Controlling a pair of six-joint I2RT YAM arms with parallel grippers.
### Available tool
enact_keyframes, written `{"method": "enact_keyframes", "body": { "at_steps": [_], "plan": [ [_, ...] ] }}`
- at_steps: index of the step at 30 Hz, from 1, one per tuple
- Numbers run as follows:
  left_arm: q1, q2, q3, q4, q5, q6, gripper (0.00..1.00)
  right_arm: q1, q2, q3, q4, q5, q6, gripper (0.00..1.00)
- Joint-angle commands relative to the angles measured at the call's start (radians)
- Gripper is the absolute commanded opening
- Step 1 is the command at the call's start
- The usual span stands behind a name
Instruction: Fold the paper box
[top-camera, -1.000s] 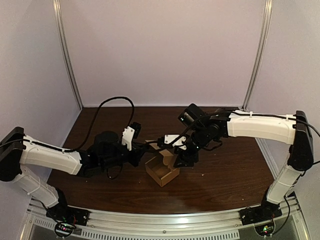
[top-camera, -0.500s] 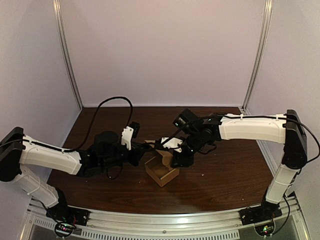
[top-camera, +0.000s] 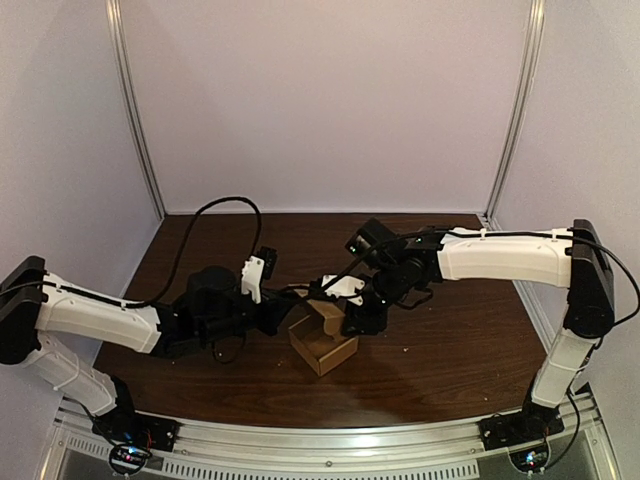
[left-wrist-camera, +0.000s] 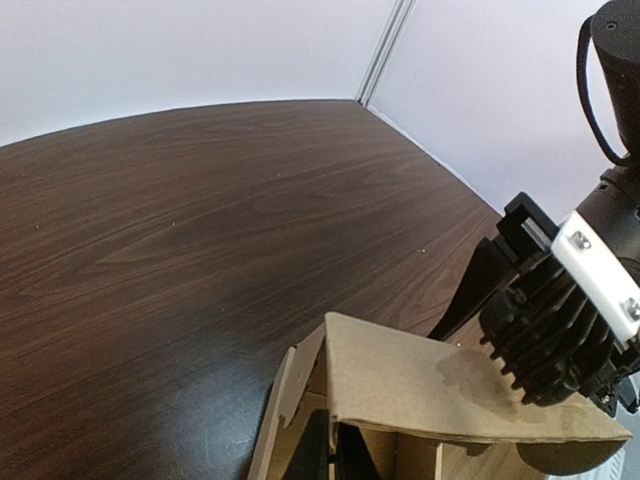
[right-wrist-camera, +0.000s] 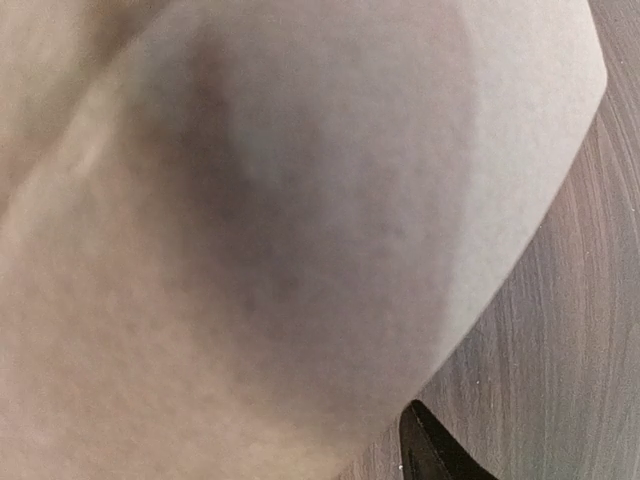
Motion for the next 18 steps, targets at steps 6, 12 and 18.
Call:
{"method": "enact_keyframes", "body": {
  "at_steps": [6, 12, 18],
  "plan": [
    [-0.012, -0.045, -0.032, -0.032, -0.057, 0.066, 0.27, 0.000, 0.032, -0.020, 0.025, 0.002, -0.003, 0.47],
    [-0.011, -0.127, -0.026, -0.118, -0.122, 0.189, 0.46, 0.000, 0.012, -0.021, 0.021, -0.012, -0.029, 0.48],
    [-0.012, -0.108, -0.037, -0.095, -0.110, 0.258, 0.50, 0.000, 0.008, -0.018, 0.023, -0.024, -0.042, 0.48]
  ]
}}
